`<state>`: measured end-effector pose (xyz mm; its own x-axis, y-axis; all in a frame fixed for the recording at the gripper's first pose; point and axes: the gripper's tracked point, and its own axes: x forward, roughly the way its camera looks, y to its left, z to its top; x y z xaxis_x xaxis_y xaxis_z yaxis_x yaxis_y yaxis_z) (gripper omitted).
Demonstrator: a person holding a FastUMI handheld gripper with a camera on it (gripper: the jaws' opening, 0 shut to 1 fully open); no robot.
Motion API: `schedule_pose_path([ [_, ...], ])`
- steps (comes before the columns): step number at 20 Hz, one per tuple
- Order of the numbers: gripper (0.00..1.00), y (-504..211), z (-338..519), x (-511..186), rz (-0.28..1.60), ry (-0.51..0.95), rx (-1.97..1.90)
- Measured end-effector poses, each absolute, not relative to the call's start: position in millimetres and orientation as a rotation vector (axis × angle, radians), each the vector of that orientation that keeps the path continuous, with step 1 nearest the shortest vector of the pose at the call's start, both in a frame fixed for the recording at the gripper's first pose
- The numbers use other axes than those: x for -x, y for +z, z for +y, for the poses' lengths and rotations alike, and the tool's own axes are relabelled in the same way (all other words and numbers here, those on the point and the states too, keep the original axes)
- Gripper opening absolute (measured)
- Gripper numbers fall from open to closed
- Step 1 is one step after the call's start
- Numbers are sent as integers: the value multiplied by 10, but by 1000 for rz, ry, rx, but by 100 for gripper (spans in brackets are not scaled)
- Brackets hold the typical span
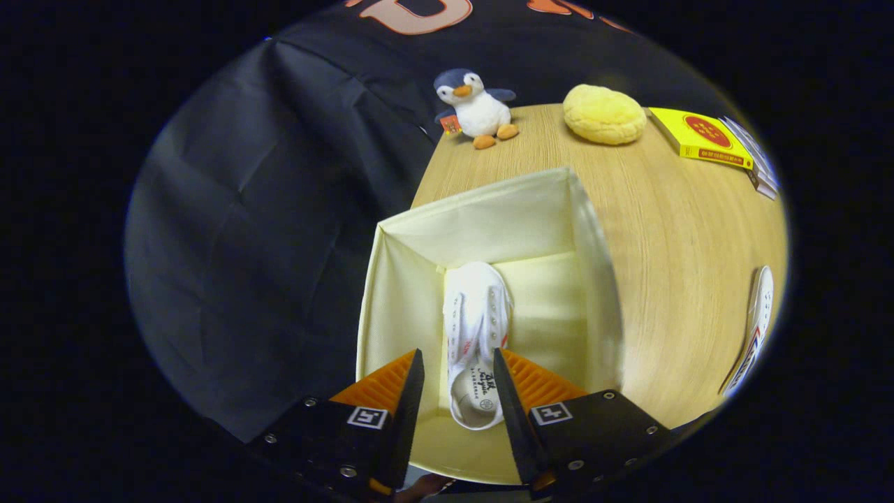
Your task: Open the storage box then place both shoes into the box .Put the left shoe in first, then the right shoe, with the right side of both shoes facing outward in a uniform manner.
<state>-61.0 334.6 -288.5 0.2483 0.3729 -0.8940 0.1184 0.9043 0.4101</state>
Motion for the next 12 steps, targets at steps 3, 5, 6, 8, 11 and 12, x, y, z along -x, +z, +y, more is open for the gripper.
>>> schedule_pose_path([
  [3, 77, -2667, 2819, 586, 1221, 153, -396],
  [5, 84, -2568, 2409, 616, 1154, 118, -361],
  [6, 86, -2552, 2192, 652, 1128, 100, -340],
  [8, 89, -2576, 1707, 848, 1104, 44, -284],
  [11, 90, -2725, 1028, 1159, 1108, -60, -219],
  [12, 90, -2776, 828, 1272, 1114, -92, -208],
])
